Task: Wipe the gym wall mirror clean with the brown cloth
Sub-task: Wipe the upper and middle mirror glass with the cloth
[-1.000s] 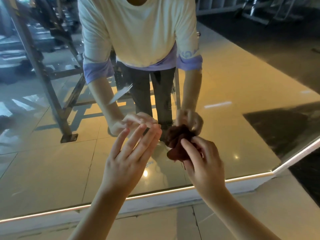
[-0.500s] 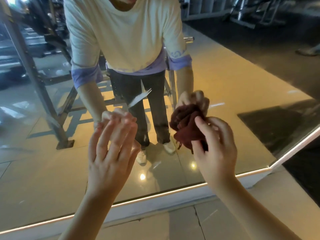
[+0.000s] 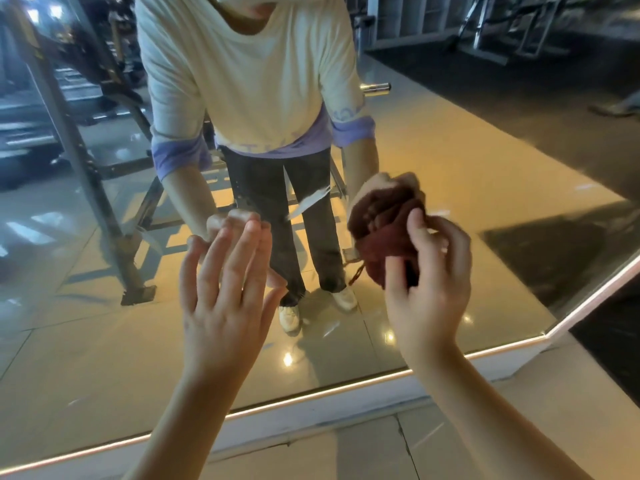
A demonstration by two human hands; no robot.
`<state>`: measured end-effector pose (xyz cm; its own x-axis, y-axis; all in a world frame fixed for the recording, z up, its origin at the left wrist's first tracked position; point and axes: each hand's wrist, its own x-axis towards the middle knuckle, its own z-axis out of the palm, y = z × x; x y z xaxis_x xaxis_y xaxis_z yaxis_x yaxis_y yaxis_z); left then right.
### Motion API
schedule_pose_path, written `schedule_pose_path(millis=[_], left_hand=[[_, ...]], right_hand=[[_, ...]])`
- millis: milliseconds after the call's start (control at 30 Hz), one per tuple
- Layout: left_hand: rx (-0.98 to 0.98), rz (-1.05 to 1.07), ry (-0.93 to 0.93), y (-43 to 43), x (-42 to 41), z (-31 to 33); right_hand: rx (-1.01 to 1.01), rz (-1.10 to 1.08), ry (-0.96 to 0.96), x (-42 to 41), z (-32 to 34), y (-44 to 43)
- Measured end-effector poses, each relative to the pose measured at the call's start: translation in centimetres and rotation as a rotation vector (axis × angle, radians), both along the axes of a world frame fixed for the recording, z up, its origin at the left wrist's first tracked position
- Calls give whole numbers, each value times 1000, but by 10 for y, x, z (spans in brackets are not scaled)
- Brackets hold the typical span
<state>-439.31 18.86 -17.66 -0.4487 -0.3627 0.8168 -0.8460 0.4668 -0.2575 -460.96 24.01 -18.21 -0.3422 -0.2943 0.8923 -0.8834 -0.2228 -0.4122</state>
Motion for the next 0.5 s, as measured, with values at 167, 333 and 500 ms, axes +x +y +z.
schedule_pose_path(millis=[167, 333, 500], left_hand=[[-9, -26, 20, -1, 9, 7], [-14, 7, 37, -6, 17, 16], [-31, -5, 54, -5, 14, 15]], right_hand=[[68, 68, 341, -6, 1, 10], [-134, -1, 138, 8, 37, -5], [26, -3, 456, 6, 6, 0]])
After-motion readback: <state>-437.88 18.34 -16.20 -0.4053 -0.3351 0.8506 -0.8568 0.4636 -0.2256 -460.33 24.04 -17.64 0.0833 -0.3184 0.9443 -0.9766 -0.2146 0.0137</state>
